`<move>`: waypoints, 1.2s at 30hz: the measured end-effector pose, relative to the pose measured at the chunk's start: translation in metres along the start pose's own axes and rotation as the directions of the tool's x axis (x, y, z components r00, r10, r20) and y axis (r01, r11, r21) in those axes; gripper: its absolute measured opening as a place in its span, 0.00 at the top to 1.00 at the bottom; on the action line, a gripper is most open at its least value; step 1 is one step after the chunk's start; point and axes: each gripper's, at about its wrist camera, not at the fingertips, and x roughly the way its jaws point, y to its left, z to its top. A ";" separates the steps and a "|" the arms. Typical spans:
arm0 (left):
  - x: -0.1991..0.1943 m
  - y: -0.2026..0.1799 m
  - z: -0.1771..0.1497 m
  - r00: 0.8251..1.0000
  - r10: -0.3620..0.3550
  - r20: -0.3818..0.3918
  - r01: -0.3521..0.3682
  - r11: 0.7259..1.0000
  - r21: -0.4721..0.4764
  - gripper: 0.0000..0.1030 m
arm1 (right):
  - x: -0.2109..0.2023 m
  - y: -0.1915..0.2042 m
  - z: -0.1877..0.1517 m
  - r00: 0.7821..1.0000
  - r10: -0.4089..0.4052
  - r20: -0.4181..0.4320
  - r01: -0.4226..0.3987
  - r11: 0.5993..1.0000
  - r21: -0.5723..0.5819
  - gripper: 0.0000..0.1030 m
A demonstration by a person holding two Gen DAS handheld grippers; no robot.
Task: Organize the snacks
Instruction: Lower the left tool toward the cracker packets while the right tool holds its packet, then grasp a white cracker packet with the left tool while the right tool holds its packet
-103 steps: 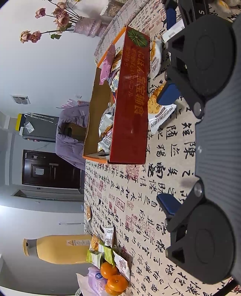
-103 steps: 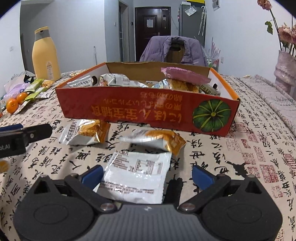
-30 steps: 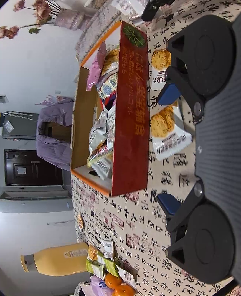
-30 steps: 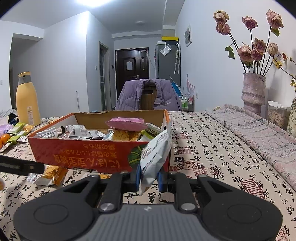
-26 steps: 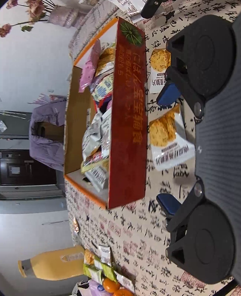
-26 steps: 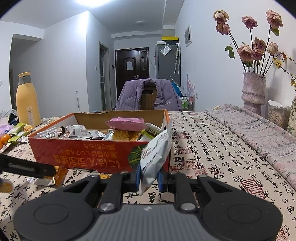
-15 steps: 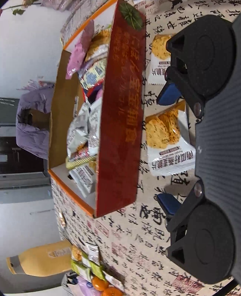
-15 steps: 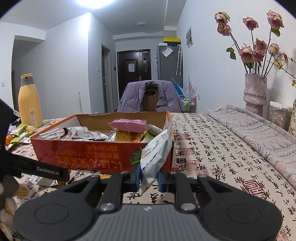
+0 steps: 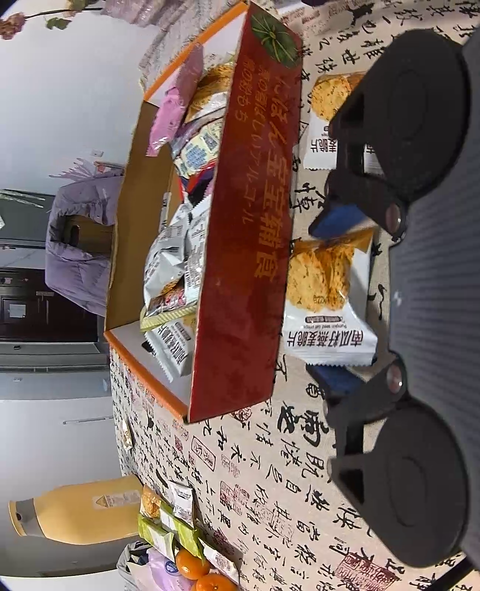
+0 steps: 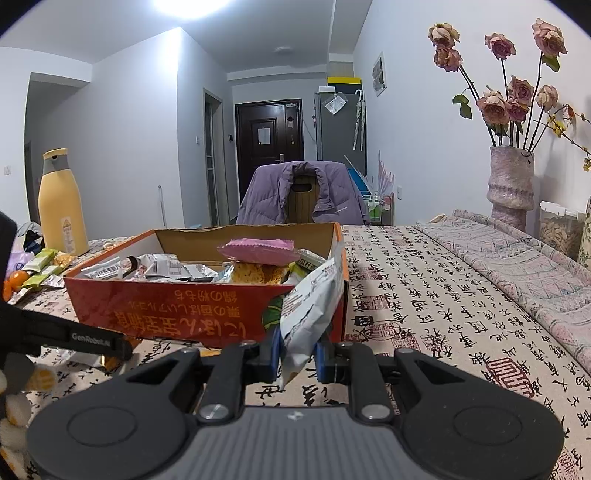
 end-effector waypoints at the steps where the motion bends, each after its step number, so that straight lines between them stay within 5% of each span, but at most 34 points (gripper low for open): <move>1: -0.001 0.002 0.000 1.000 -0.005 0.005 0.005 1.000 -0.012 0.32 | 0.000 0.000 0.000 1.000 0.000 0.000 0.000 1.000 -0.001 0.82; 5: -0.003 0.003 -0.002 1.000 -0.017 0.021 0.017 1.000 -0.009 0.51 | 0.000 0.000 0.000 1.000 -0.001 0.002 0.001 1.000 -0.002 0.83; 9: -0.006 0.006 -0.003 0.999 -0.041 0.027 0.042 0.999 -0.009 0.54 | -0.001 0.001 0.000 1.000 -0.002 0.001 0.002 1.000 -0.005 0.83; 25: -0.049 0.019 -0.015 0.981 -0.081 0.178 0.075 0.996 0.041 0.56 | -0.009 0.012 0.000 0.999 -0.002 0.045 0.005 0.998 -0.068 0.83; 36: -0.078 0.026 -0.009 0.962 -0.120 0.245 0.110 0.992 0.058 0.56 | -0.022 0.029 0.008 0.997 0.068 0.046 -0.064 0.995 -0.077 0.83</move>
